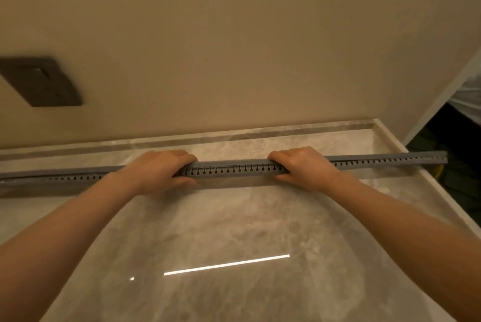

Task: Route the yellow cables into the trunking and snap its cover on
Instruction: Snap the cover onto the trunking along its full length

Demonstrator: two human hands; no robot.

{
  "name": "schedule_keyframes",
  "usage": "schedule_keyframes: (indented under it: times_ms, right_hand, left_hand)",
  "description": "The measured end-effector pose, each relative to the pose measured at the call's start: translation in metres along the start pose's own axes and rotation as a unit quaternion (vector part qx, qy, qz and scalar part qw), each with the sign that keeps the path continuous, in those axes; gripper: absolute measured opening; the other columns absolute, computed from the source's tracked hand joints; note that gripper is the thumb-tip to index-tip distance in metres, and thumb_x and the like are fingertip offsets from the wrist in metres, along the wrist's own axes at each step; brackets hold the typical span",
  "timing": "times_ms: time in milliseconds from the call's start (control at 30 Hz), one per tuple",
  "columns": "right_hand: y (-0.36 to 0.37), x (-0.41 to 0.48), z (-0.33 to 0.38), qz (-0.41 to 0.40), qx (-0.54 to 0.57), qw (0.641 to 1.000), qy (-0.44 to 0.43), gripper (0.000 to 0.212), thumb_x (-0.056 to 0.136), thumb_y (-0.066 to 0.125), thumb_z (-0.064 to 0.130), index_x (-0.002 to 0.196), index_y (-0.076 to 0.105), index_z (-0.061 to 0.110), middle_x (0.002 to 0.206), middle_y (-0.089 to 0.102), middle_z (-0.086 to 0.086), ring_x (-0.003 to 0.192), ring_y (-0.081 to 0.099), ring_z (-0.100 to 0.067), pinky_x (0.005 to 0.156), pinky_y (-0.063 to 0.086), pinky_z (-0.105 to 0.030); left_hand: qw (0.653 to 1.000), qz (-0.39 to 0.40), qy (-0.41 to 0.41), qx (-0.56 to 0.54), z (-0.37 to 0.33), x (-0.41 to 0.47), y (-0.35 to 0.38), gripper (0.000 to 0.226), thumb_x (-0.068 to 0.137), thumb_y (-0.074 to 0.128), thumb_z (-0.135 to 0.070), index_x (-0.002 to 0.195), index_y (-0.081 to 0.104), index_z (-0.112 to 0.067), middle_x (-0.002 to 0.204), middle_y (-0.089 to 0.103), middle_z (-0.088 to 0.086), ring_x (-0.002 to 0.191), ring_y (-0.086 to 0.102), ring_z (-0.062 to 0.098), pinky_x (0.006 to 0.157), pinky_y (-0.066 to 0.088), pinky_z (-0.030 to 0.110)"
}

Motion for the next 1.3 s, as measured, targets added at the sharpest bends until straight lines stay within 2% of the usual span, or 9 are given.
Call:
schedule_keyframes:
  times_ms: [67, 200, 333, 567, 767, 867, 1033, 1200, 1300]
  right_hand:
    - [-0.005, 0.002, -0.001, -0.06, -0.006, 0.998, -0.006, 0.034, 0.065, 0.081, 0.02, 0.092, 0.065, 0.006, 0.077, 0.07, -0.007, 0.061, 0.066, -0.025, 0.045, 0.051, -0.031]
    - [-0.003, 0.014, -0.008, -0.125, -0.004, 0.992, 0.006, 0.042, 0.055, 0.086, 0.006, 0.092, 0.067, 0.002, 0.077, 0.069, -0.01, 0.063, 0.066, -0.027, 0.049, 0.054, -0.034]
    - [0.003, 0.032, -0.019, -0.143, -0.004, 0.99, 0.021, 0.051, 0.049, 0.085, 0.001, 0.097, 0.068, 0.001, 0.086, 0.069, -0.012, 0.074, 0.065, -0.029, 0.061, 0.054, -0.033]
    - [0.005, 0.056, -0.034, -0.202, -0.017, 0.979, 0.005, 0.042, 0.059, 0.083, 0.009, 0.097, 0.067, 0.002, 0.086, 0.066, -0.011, 0.081, 0.049, -0.024, 0.067, 0.039, -0.031]
    - [0.01, 0.068, -0.039, -0.254, -0.035, 0.965, -0.047, 0.03, 0.076, 0.072, 0.018, 0.1, 0.067, 0.0, 0.092, 0.066, -0.014, 0.088, 0.046, -0.024, 0.075, 0.037, -0.033]
    - [0.014, 0.068, -0.043, -0.267, -0.029, 0.962, -0.053, 0.031, 0.08, 0.066, 0.022, 0.102, 0.067, 0.0, 0.094, 0.066, -0.014, 0.089, 0.047, -0.025, 0.078, 0.039, -0.034]
    - [0.014, 0.071, -0.045, -0.253, -0.01, 0.966, -0.057, 0.041, 0.069, 0.081, 0.016, 0.104, 0.066, 0.001, 0.096, 0.064, -0.014, 0.092, 0.046, -0.025, 0.078, 0.038, -0.033]
    - [0.014, 0.072, -0.047, -0.223, -0.012, 0.975, -0.014, 0.05, 0.059, 0.085, 0.018, 0.105, 0.067, 0.008, 0.094, 0.064, -0.008, 0.089, 0.048, -0.024, 0.072, 0.044, -0.036]
    - [0.013, 0.073, -0.042, -0.227, -0.008, 0.974, 0.008, 0.052, 0.056, 0.087, 0.02, 0.103, 0.068, 0.009, 0.092, 0.065, -0.008, 0.087, 0.049, -0.026, 0.07, 0.042, -0.036]
  left_hand:
    - [1.0, -0.021, -0.001, 0.011, 0.007, 0.002, -0.002, 0.036, 0.091, 0.047, -0.052, 0.121, 0.047, -0.033, 0.115, 0.053, -0.013, 0.102, 0.054, 0.01, 0.072, 0.039, 0.024]
    - [0.994, -0.103, -0.008, 0.023, 0.017, 0.008, -0.012, 0.044, 0.087, 0.057, -0.048, 0.125, 0.052, -0.026, 0.115, 0.058, -0.008, 0.102, 0.059, 0.018, 0.068, 0.044, 0.03]
    - [0.978, -0.194, 0.029, 0.07, 0.02, 0.011, -0.027, 0.048, 0.061, 0.085, -0.035, 0.101, 0.069, -0.013, 0.081, 0.067, 0.001, 0.067, 0.066, 0.023, 0.045, 0.045, 0.025]
    - [0.972, -0.207, -0.028, 0.11, 0.041, 0.027, -0.029, 0.04, 0.06, 0.085, -0.034, 0.088, 0.066, -0.012, 0.072, 0.058, 0.003, 0.059, 0.059, 0.025, 0.045, 0.022, 0.021]
    - [0.972, -0.184, -0.068, 0.132, 0.056, 0.035, -0.026, 0.038, 0.067, 0.077, -0.043, 0.081, 0.062, -0.011, 0.071, 0.058, 0.004, 0.062, 0.06, 0.028, 0.038, 0.036, 0.026]
    - [0.969, -0.162, -0.095, 0.157, 0.058, 0.04, -0.024, 0.044, 0.056, 0.085, -0.043, 0.074, 0.062, -0.009, 0.067, 0.059, 0.006, 0.059, 0.061, 0.028, 0.036, 0.036, 0.027]
    - [0.959, -0.144, -0.187, 0.154, 0.068, 0.036, -0.026, 0.052, 0.051, 0.084, -0.05, 0.073, 0.061, -0.009, 0.069, 0.061, 0.007, 0.063, 0.061, 0.029, 0.041, 0.042, 0.029]
    - [0.945, -0.153, -0.244, 0.156, 0.047, 0.014, -0.036, 0.051, 0.056, 0.085, -0.043, 0.088, 0.065, -0.008, 0.083, 0.064, 0.01, 0.077, 0.062, 0.031, 0.064, 0.05, 0.036]
    - [0.936, -0.158, -0.28, 0.141, 0.028, -0.015, -0.038, 0.045, 0.064, 0.081, -0.04, 0.095, 0.067, -0.009, 0.089, 0.066, 0.009, 0.081, 0.063, 0.03, 0.069, 0.051, 0.036]
Point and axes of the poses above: each hand's wrist, its own x-axis towards the middle knuckle, its own y-axis out of the palm, z = x × y, the point moved 10 cm from there along x, towards the middle knuckle
